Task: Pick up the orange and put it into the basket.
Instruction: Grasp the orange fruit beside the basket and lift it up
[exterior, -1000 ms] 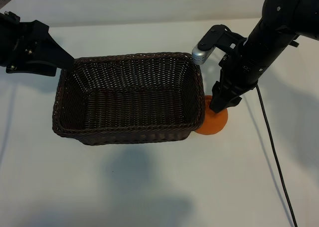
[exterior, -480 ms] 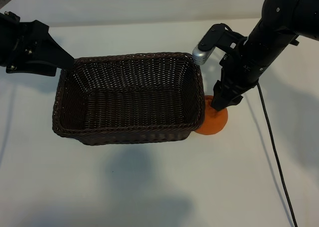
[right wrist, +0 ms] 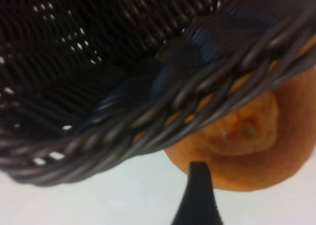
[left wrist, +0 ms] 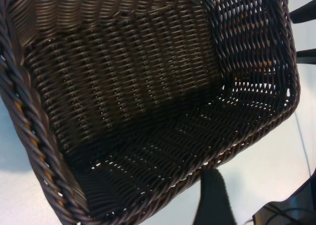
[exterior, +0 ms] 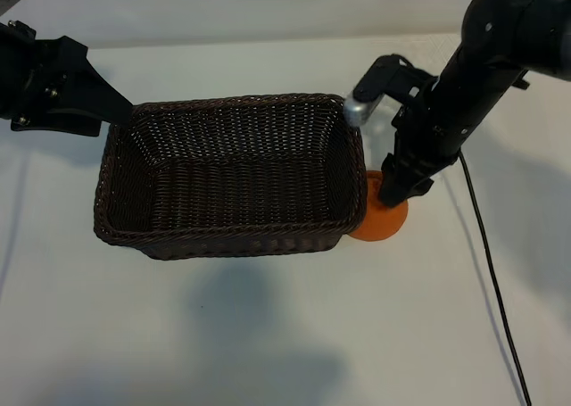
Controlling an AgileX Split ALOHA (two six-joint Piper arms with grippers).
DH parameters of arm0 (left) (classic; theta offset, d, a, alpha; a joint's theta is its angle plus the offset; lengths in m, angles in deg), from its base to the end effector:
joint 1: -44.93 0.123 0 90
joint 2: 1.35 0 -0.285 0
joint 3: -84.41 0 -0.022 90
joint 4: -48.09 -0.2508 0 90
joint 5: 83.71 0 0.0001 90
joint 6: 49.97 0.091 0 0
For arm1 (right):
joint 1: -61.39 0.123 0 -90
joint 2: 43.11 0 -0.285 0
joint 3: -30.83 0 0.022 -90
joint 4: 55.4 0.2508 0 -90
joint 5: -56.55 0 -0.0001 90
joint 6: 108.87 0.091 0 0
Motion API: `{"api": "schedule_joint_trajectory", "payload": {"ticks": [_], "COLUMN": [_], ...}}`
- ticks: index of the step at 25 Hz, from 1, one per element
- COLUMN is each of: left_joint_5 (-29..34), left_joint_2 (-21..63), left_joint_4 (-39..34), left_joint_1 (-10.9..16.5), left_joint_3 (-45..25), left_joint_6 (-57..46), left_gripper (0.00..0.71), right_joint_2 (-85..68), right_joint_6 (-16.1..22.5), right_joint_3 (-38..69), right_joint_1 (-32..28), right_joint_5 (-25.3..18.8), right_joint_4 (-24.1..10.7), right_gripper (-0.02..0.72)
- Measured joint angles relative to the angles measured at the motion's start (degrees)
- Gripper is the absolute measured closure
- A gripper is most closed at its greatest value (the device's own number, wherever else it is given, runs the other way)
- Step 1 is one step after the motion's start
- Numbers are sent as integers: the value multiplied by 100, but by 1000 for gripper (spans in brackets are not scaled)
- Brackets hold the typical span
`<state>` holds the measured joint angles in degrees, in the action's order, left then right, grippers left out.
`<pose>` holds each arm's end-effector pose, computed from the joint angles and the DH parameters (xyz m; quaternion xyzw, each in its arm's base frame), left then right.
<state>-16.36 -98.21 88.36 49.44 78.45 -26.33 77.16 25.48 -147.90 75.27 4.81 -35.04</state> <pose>0.3067 -0.0303 0.3015 0.0520 0.9399 -0.2985 0.1578 0.3647 0.1157 0.1701 -0.4000 0.9031 0.1236 0.0952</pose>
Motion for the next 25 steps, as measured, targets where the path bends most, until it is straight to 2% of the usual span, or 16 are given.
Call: {"api": "schedule_joint_trajectory", "payload": {"ticks": [17, 19, 20, 23, 24, 25], "left_joint_5": [0, 0, 0, 0, 0, 0], "left_joint_2": [0, 0, 0, 0, 0, 0], "left_joint_4": [0, 0, 0, 0, 0, 0], "left_joint_1": [0, 0, 0, 0, 0, 0], "left_joint_3": [0, 0, 0, 0, 0, 0], "left_joint_6": [-8, -8, -8, -8, -8, -8], "left_gripper": [186, 186, 186, 186, 186, 186], "right_joint_2": [398, 398, 398, 398, 398, 398], "right_joint_6": [-9, -9, -5, -5, 2, 9], "right_joint_3": [0, 0, 0, 0, 0, 0], "right_joint_1": [0, 0, 0, 0, 0, 0], "right_joint_5": [128, 142, 142, 148, 148, 142], "right_joint_4": [320, 369, 406, 500, 524, 551], "right_gripper": [176, 223, 276, 517, 587, 626]}}
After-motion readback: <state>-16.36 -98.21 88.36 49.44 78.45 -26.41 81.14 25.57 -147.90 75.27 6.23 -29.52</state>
